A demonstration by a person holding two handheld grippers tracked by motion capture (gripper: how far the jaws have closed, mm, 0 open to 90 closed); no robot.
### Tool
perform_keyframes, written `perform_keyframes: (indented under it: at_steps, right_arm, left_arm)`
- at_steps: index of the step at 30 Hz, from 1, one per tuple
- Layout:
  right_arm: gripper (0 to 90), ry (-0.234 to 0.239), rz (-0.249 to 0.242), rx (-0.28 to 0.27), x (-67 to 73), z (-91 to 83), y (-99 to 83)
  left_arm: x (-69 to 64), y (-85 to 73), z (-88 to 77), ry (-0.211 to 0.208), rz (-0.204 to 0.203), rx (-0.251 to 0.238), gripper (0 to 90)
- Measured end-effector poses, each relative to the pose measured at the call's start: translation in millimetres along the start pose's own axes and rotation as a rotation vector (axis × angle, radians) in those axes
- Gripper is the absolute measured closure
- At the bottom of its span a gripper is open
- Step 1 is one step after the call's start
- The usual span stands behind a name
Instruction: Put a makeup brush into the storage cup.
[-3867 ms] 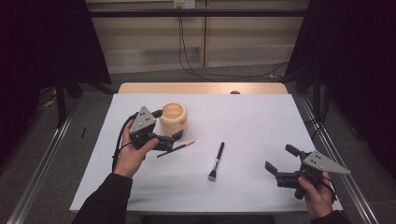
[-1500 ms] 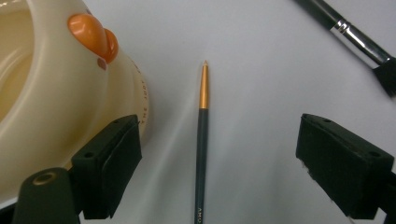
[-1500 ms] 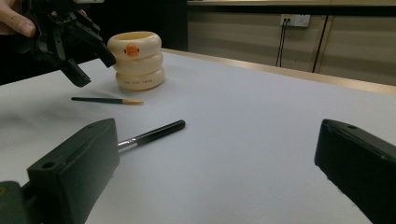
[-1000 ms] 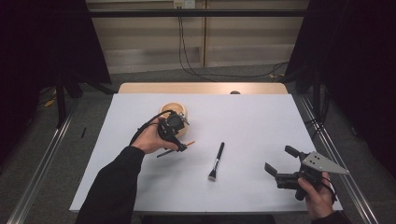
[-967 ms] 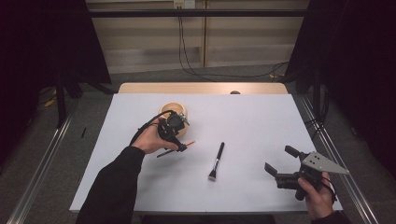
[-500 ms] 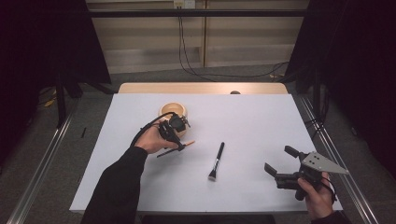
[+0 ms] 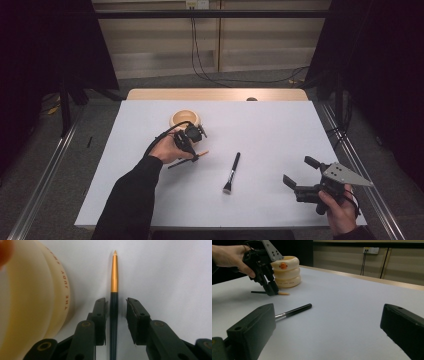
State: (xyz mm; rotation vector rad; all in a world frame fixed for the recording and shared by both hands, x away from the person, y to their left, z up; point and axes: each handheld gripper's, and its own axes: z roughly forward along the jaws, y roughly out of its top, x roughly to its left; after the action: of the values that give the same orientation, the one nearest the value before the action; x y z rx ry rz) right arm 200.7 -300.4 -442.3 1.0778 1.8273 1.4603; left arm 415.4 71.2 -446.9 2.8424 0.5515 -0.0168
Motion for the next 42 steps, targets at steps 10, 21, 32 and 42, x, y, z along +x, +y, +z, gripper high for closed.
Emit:
perform_keyframes:
  at_steps: [10,21,32,42]
  right_arm:
    - [0.0,0.010,-0.003,0.006,1.3,1.1,0.0]
    - [0.0,0.007,0.006,0.008,1.6,0.9,-0.2]
    - [0.0,0.006,0.006,0.009,1.4,0.3,-0.2]
    - [0.0,0.002,0.010,0.010,1.5,-0.1,-0.2]
  left_arm:
    - [0.3,1.4,0.6,0.001,-0.011,0.012,78.7]
    - [1.5,2.6,1.7,-0.008,-0.021,0.018,83.4]
    - [4.4,0.0,0.2,-0.033,-0.043,0.004,83.5]
    - [5.6,-1.4,0.1,-0.037,-0.070,-0.013,83.6]
